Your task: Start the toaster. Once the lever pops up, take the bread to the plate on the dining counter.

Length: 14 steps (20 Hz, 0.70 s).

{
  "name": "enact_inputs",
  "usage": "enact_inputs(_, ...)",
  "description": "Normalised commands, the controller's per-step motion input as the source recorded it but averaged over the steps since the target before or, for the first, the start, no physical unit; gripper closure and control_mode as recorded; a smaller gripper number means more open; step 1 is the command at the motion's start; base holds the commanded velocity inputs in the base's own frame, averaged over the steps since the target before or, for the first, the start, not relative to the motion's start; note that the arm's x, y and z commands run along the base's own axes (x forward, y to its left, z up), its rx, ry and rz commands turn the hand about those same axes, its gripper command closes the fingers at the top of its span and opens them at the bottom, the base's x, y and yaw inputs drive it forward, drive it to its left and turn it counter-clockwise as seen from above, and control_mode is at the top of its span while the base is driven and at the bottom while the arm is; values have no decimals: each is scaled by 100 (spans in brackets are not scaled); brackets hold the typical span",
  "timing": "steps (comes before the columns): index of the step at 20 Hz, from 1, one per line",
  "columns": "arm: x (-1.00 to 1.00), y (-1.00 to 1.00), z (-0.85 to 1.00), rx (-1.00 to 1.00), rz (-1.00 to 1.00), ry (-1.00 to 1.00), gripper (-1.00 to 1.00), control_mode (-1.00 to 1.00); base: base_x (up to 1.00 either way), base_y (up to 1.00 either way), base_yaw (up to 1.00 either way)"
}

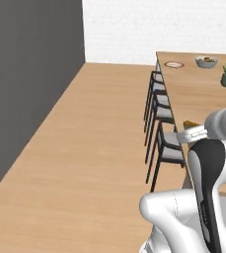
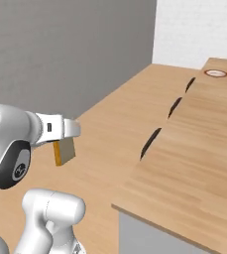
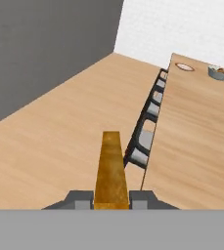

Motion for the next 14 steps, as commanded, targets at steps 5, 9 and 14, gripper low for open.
enact_inputs(5,0,0,0,0,0,0,100,100,99,87,-31)
enact_inputs(9,0,0,0,0,0,0,100,100,100,100,-31)
enact_inputs(14,0,0,0,0,0,0,100,100,100,100,-33)
